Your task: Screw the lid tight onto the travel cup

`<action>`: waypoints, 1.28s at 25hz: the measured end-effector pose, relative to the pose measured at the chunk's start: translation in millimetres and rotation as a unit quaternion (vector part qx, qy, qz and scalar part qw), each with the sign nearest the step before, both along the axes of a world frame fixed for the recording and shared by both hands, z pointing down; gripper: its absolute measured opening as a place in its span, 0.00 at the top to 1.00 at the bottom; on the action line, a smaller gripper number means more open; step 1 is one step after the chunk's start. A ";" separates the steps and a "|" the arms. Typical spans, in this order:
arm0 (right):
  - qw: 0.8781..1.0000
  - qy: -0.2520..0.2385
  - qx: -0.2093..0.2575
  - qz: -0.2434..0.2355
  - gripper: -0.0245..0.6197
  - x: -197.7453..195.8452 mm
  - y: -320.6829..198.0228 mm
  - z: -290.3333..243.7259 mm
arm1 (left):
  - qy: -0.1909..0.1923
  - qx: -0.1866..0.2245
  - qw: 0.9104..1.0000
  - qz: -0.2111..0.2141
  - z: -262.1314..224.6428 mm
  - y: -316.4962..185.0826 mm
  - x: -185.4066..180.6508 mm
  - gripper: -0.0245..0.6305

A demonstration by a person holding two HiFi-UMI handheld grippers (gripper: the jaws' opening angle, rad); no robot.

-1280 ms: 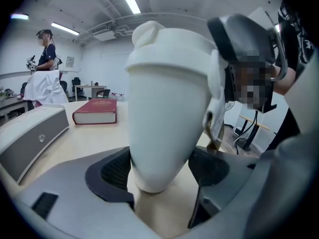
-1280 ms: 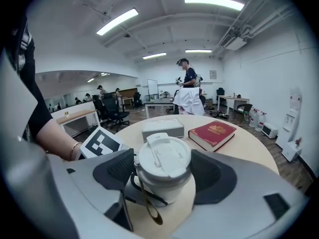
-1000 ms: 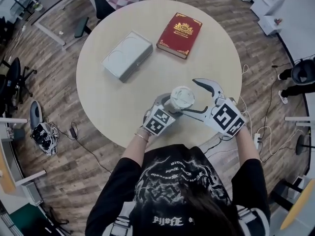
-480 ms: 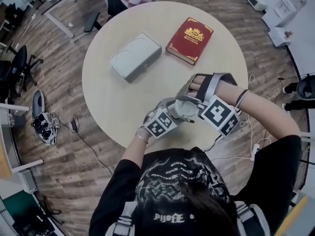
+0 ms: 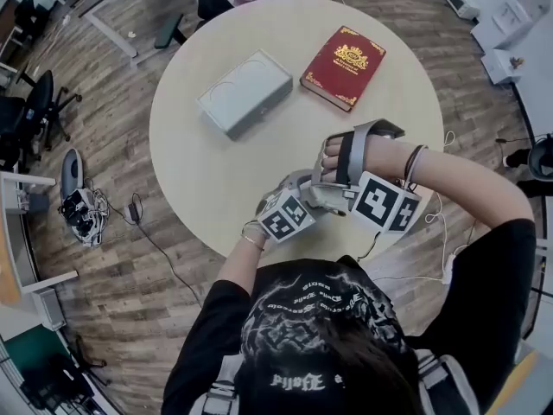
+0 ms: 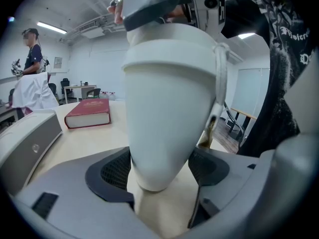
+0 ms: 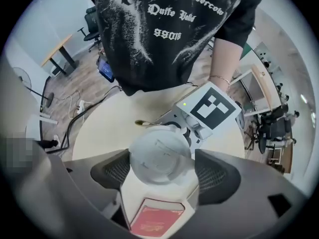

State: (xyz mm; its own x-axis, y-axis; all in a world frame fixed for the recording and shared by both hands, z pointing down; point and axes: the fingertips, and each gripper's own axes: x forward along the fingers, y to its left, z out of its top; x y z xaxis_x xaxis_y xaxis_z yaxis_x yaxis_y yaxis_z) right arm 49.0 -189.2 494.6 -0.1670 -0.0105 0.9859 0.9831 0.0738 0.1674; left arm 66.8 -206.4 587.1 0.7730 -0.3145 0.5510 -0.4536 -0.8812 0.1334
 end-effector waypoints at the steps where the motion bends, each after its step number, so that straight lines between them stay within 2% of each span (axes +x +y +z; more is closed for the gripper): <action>1: 1.000 0.000 -0.005 0.017 0.33 -0.8 -0.1 0.6 | 0.000 -0.001 1.000 -0.001 0.8 -0.4 -0.1 0.37; 5: 0.993 -0.007 -0.038 0.113 0.33 -5.0 0.7 0.1 | 0.002 0.001 1.000 -0.007 0.9 -1.1 -0.3 0.37; 10: 0.971 -0.021 -0.077 0.224 0.33 -11.2 -1.3 -1.8 | 0.005 -0.001 1.000 -0.018 2.7 -1.3 -1.7 0.37; 15: 0.945 -0.031 -0.095 0.313 0.33 -13.7 -3.8 -3.1 | 0.006 -0.006 1.000 -0.024 4.2 -1.4 -1.5 0.37; 21: 0.902 -0.036 -0.117 0.414 0.33 -16.0 -10.5 -2.0 | 0.007 -0.009 0.999 -0.041 5.2 -3.6 -2.8 0.37; 24: 0.875 -0.066 -0.133 0.461 0.33 -18.5 -10.0 -3.5 | 0.006 -0.005 0.999 -0.045 6.2 -2.9 -2.5 0.37; 29: 0.808 -0.130 -0.175 0.548 0.33 -22.3 -13.4 -7.9 | 0.009 0.001 0.998 -0.055 6.6 -4.0 -1.1 0.37; 32: 0.772 -0.159 -0.183 0.588 0.33 -23.4 -15.6 -9.5 | 0.007 0.000 0.998 -0.059 7.2 -3.5 -1.1 0.37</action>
State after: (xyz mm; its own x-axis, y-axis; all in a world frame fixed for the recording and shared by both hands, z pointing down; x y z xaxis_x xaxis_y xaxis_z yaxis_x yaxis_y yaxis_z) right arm 25.5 -204.7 485.1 -0.4880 -0.0692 0.8701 0.1149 0.9831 0.1427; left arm 65.7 -209.9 594.3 0.7381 -0.4044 0.5400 -0.5529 -0.8213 0.1407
